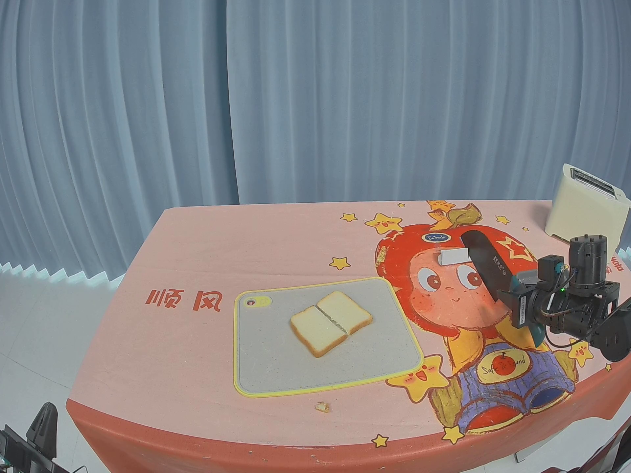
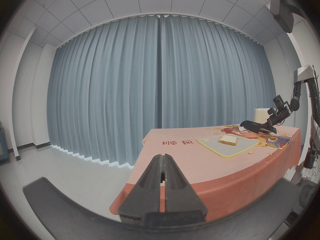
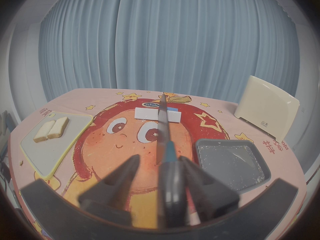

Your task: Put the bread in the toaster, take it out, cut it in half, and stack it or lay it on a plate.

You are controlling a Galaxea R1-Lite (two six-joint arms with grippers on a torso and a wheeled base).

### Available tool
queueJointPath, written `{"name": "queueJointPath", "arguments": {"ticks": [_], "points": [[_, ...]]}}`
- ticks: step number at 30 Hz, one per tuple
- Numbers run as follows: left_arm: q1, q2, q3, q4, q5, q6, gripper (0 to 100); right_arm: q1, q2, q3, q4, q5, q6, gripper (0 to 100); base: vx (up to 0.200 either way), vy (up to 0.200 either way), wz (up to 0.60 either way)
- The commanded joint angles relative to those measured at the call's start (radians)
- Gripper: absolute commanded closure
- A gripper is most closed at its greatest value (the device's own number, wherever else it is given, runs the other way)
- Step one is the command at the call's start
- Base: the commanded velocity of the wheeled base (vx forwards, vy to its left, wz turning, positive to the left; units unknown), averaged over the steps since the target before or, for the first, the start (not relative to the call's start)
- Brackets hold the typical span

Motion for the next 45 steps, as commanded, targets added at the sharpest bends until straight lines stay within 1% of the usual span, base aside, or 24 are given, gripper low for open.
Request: {"name": "queueJointPath", "arguments": {"ticks": [1,20,24,30,32,42,45], "points": [[0.001,-0.016,0.018,0.0,0.0,0.0,100,0.001,0.0,-0.002,-0.002,0.001,0.0,0,0.0,0.0,0.0],[0.001,-0.016,0.018,0.0,0.0,0.0,100,0.013,-0.008,-0.003,-0.002,-0.003,0.0,0,0.0,0.0,0.0],[0.001,-0.016,0.018,0.0,0.0,0.0,100,0.056,-0.006,0.005,-0.002,-0.03,0.002,0,0.0,0.0,0.0],[0.001,-0.016,0.018,0.0,0.0,0.0,100,0.097,-0.008,0.014,-0.002,-0.038,0.002,0,0.0,0.0,0.0],[0.001,-0.016,0.018,0.0,0.0,0.0,100,0.096,-0.008,0.014,-0.002,-0.044,0.002,0,0.0,0.0,0.0],[-0.001,-0.016,0.018,0.0,0.0,0.0,100,0.086,-0.014,0.002,-0.007,-0.044,0.002,0,0.0,0.0,0.0],[-0.001,-0.016,0.018,0.0,0.0,0.0,100,0.086,-0.016,0.006,-0.057,-0.045,0.003,0,0.0,0.0,0.0]]}}
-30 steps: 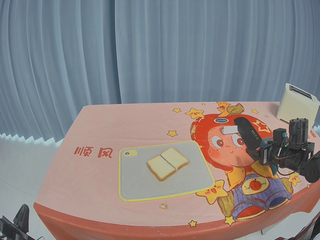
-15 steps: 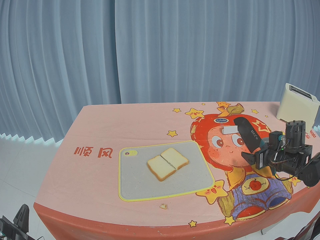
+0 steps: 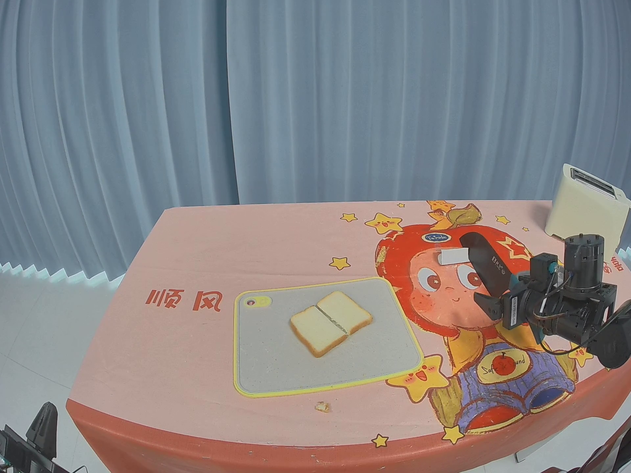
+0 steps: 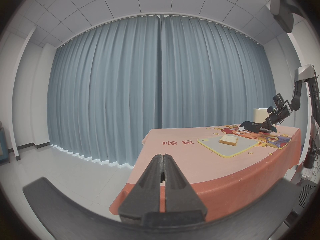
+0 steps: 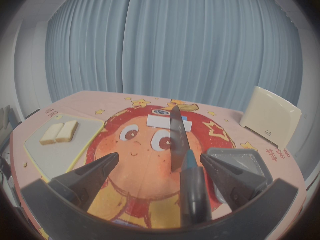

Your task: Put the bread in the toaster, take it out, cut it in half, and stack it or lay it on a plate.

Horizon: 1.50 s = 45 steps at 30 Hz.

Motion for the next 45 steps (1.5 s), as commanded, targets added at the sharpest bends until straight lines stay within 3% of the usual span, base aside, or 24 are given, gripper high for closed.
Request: {"name": "queueJointPath", "arguments": {"ticks": [1,6,45], "points": [[-0.001,-0.016,0.018,0.0,0.0,0.0,100,-0.001,-0.002,0.003,-0.025,-0.001,0.0,0,0.0,0.0,0.0],[0.001,-0.016,0.018,0.0,0.0,0.0,100,-0.004,0.003,0.027,-0.125,-0.009,-0.001,0,0.0,0.0,0.0],[-0.001,-0.016,0.018,0.0,0.0,0.0,100,-0.017,-0.192,0.036,-0.122,-0.01,-0.03,0,0.0,0.0,0.0]]}}
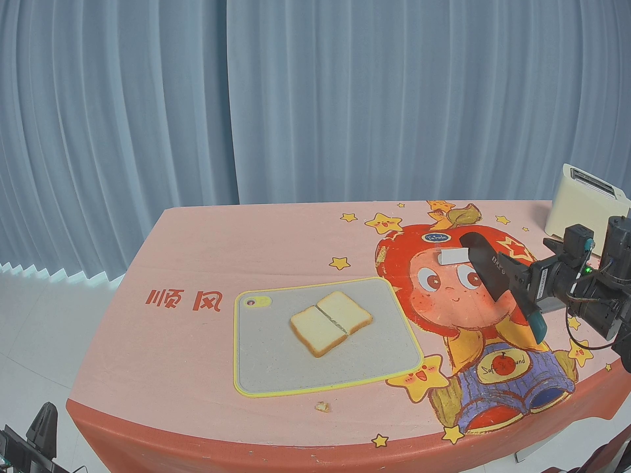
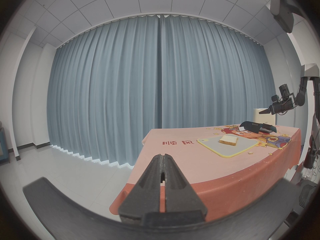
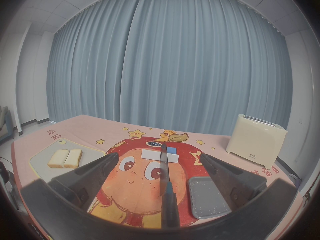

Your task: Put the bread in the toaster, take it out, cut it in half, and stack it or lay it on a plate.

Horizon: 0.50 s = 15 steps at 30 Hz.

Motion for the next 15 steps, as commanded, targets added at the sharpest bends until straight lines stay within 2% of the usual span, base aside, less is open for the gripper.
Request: {"name": "queueJointPath", "arguments": {"ticks": [1,15], "points": [[-0.001,-0.016,0.018,0.0,0.0,0.0,100,0.003,-0.026,0.003,-0.006,0.0,-0.001,0,0.0,0.0,0.0],[-0.001,-0.016,0.018,0.0,0.0,0.0,100,0.006,-0.061,0.021,-0.003,0.0,-0.027,0,0.0,0.0,0.0]]}}
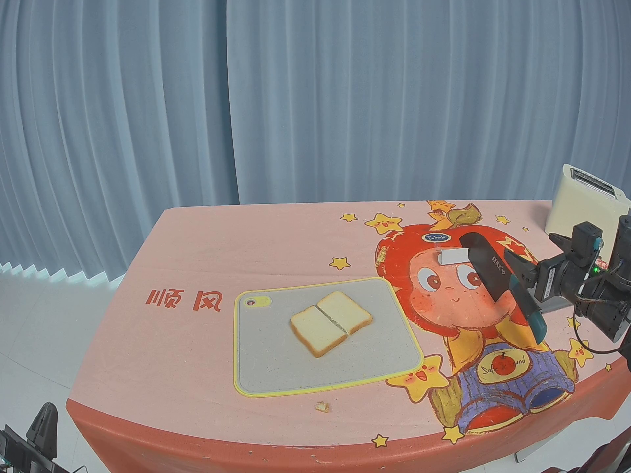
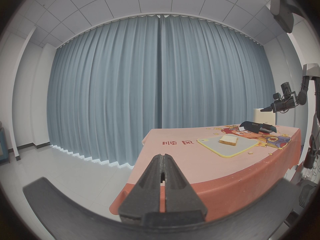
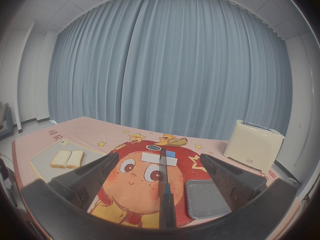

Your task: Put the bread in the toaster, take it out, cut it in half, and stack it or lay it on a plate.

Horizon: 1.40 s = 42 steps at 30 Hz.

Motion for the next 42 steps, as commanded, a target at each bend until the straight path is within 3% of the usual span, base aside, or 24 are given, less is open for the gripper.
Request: {"name": "queueJointPath", "arguments": {"ticks": [1,24,42], "points": [[0.001,-0.016,0.018,0.0,0.0,0.0,100,-0.001,-0.012,0.006,-0.001,0.0,-0.002,0,0.0,0.0,0.0],[0.001,-0.016,0.018,0.0,0.0,0.0,100,-0.061,-0.027,0.014,-0.01,0.001,0.002,0,0.0,0.0,0.0],[0.001,-0.016,0.018,0.0,0.0,0.0,100,-0.008,-0.004,-0.06,-0.01,-0.014,0.01,0,0.0,0.0,0.0]]}}
